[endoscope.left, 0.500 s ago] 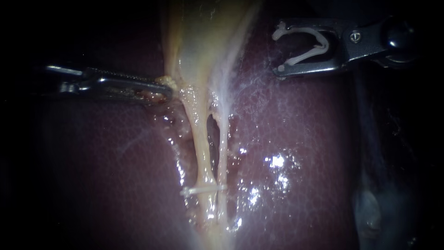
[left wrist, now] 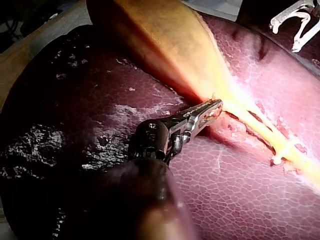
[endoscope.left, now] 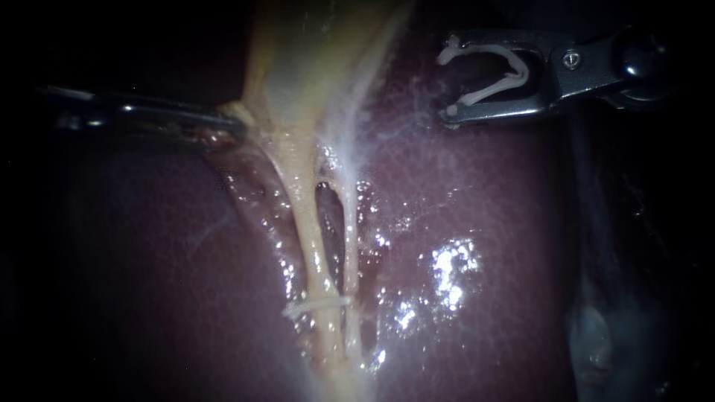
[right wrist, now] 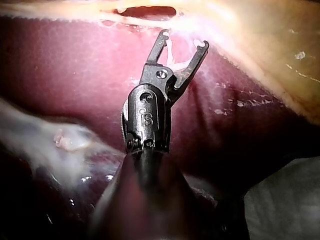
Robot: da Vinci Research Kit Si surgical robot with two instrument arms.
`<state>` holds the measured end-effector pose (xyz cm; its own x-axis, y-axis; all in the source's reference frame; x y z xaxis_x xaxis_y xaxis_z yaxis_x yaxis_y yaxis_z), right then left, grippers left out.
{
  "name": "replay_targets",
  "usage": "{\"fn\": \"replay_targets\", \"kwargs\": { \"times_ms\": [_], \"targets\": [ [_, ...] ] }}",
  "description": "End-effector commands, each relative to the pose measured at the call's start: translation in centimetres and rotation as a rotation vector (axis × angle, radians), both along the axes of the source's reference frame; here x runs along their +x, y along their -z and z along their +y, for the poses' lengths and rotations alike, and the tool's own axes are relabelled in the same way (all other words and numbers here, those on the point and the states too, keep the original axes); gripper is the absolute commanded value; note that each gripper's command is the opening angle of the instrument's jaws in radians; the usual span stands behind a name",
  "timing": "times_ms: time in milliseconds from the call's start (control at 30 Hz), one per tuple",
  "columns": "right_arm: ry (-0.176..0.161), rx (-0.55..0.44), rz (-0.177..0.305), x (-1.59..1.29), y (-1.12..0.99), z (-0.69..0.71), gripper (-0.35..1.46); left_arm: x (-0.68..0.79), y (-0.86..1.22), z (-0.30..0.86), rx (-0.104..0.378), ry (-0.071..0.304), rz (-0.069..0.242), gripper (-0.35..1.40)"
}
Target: Clipping second clip left tube
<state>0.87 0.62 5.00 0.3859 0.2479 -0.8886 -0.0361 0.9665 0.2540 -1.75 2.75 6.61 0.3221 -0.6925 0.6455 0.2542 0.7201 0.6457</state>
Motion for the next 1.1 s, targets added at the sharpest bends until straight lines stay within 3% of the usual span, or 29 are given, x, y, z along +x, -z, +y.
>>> {"fn": "replay_targets", "kwargs": {
  "times_ms": [33,367,567,800,1100],
  "targets": [
    [0.0,0.0,0.0,0.0,0.0,0.0,0.5,0.03,0.02,0.03,0.007,0.007,-0.004,-0.35],
    [0.013,0.004,0.013,0.01,0.0,-0.02,0.5,0.07,0.05,0.05,0.007,0.014,-0.003,-0.35],
    [-0.013,0.142,0.028,0.06,0.02,-0.14,0.5,0.06,0.05,0.04,0.006,0.014,-0.003,-0.35],
    [-0.037,0.29,0.042,0.16,0.04,-0.34,0.5,0.06,0.04,0.04,0.006,0.015,-0.003,-0.35],
    [-0.042,0.444,0.054,0.41,-0.1,-0.74,0.49,0.06,0.04,0.04,0.006,0.015,-0.002,-0.35]
  ]
}}
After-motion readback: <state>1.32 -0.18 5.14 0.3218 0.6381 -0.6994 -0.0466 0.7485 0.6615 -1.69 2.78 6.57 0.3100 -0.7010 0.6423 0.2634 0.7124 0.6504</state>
